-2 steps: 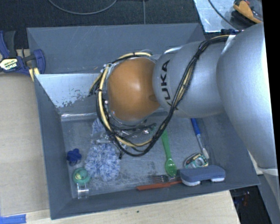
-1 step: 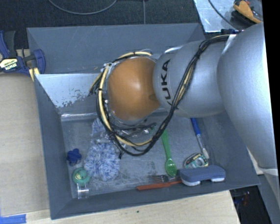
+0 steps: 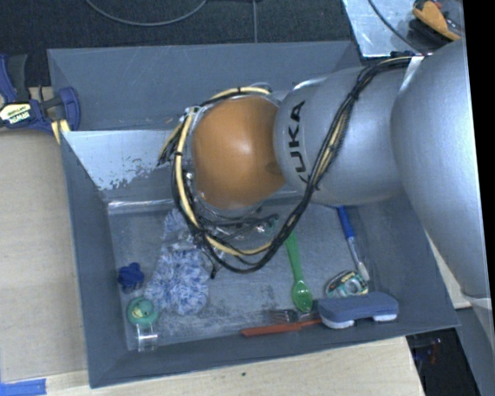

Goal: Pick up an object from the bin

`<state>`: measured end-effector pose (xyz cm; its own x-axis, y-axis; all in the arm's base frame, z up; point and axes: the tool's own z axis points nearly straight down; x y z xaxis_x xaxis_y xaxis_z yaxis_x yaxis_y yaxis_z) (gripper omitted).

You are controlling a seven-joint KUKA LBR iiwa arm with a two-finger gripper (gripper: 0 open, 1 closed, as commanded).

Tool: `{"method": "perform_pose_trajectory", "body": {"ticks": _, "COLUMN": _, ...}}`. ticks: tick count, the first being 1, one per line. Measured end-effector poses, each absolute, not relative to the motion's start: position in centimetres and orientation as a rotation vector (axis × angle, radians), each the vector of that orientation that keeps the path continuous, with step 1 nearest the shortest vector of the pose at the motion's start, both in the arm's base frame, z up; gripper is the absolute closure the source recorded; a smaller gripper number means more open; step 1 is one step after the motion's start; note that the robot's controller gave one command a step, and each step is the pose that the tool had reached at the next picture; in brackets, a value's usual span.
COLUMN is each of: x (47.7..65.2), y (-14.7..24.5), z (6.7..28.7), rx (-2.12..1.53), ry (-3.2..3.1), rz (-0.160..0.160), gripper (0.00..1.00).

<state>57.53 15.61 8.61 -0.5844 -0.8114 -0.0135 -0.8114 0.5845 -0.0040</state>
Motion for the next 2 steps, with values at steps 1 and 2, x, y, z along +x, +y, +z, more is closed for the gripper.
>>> {"method": "perform_pose_trajectory", "body": {"ticks": 1, "x": 57.5, "y": 15.6, "z": 9.6, "rx": -1.425, "ry": 2.784, "rz": 0.003, "gripper": 1.0}}
{"method": "perform_pose_trajectory", "body": {"ticks": 2, "x": 57.3, "y": 15.5, "z": 11.3, "rx": -1.427, "ry": 2.793, "rz": 0.007, "gripper": 1.0}}
